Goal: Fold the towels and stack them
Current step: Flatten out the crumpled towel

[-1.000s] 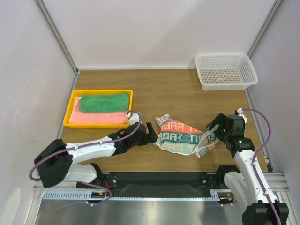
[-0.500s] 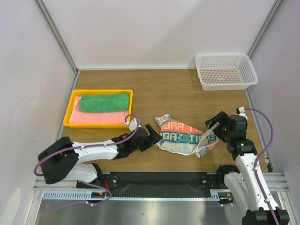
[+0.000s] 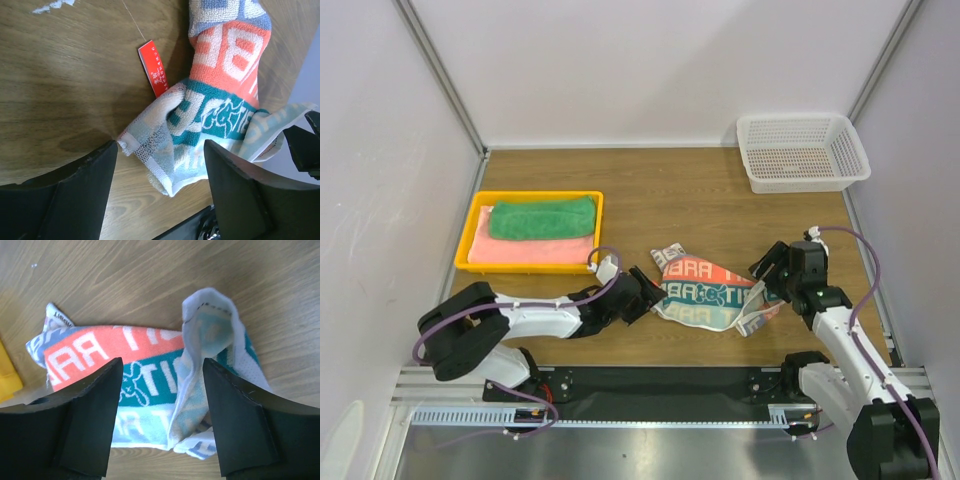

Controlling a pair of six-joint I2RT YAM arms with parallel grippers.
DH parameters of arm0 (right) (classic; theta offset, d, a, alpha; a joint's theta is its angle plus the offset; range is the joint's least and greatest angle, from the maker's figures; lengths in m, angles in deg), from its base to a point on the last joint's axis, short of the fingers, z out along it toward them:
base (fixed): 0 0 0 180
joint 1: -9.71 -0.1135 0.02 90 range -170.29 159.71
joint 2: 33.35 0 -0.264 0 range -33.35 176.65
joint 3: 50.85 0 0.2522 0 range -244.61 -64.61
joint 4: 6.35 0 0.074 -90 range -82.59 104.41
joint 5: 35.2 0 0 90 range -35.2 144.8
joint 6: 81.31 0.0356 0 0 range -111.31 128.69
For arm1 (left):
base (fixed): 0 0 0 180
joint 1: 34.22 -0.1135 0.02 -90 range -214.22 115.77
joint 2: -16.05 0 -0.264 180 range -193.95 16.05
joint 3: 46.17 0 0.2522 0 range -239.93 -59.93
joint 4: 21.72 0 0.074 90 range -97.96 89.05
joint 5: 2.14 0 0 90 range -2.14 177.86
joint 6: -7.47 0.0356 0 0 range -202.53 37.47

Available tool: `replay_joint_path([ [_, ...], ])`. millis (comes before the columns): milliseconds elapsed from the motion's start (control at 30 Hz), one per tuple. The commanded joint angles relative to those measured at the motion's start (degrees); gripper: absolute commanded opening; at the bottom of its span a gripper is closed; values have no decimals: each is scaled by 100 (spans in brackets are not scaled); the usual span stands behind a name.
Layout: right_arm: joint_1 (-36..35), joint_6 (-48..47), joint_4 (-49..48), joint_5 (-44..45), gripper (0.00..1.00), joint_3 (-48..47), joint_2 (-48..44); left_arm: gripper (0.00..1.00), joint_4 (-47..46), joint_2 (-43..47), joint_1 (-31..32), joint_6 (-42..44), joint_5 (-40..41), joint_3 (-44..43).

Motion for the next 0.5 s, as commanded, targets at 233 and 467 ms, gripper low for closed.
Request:
replay_joint_path([
  [233, -53, -338, -618, 568, 58, 89, 396, 58, -119, -126, -19, -52, 259, -306],
  [467, -62, -531, -803, 804, 0, 20, 686, 1, 196, -117, -291, 422, 557, -446],
])
